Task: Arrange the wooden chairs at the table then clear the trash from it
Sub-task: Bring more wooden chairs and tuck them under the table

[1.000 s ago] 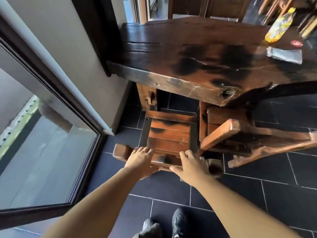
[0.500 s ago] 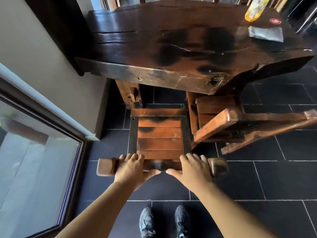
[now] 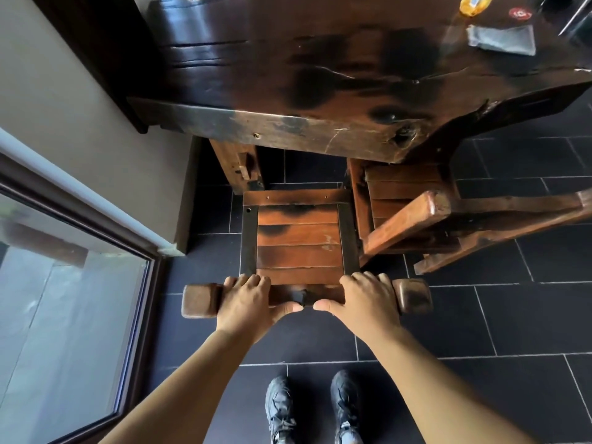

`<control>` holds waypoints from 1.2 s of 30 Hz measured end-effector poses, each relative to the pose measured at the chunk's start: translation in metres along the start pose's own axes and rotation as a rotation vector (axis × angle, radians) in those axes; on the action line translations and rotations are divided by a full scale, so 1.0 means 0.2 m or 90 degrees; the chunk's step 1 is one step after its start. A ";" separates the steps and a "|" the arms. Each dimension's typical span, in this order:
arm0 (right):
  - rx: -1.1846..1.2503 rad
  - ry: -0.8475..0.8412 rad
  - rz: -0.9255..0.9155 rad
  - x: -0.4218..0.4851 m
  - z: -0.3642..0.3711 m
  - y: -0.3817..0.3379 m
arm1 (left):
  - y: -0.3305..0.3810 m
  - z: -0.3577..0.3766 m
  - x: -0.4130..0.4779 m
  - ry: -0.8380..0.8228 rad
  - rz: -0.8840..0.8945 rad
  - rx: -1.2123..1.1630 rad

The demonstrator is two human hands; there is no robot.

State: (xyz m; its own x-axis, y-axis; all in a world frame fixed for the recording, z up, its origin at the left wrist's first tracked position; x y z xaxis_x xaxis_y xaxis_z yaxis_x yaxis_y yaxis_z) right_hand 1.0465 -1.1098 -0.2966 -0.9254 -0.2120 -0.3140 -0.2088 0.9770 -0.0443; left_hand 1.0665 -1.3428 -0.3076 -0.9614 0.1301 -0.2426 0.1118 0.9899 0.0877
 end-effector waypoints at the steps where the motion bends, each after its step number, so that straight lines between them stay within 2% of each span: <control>1: -0.004 -0.004 0.001 0.01 -0.01 0.00 | 0.00 -0.01 0.01 -0.003 0.000 -0.001; 36: 0.008 -0.035 -0.003 0.47 -0.18 0.10 | -0.02 -0.21 0.47 -0.090 -0.031 0.006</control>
State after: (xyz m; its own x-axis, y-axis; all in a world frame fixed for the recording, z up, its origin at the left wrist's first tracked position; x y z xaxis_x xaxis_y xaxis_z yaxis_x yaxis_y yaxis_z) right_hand 0.9436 -1.1107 -0.2923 -0.9055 -0.2160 -0.3652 -0.2097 0.9761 -0.0573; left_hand 0.9645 -1.3368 -0.2899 -0.9204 0.0885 -0.3807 0.0697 0.9956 0.0630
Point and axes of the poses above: each hand's wrist, its own x-axis towards the middle knuckle, its own z-axis out of the palm, y = z × x, the point moved 2 cm from there along x, towards the middle knuckle, and after that the axes turned 8 degrees about -y, right-handed, at the moved point
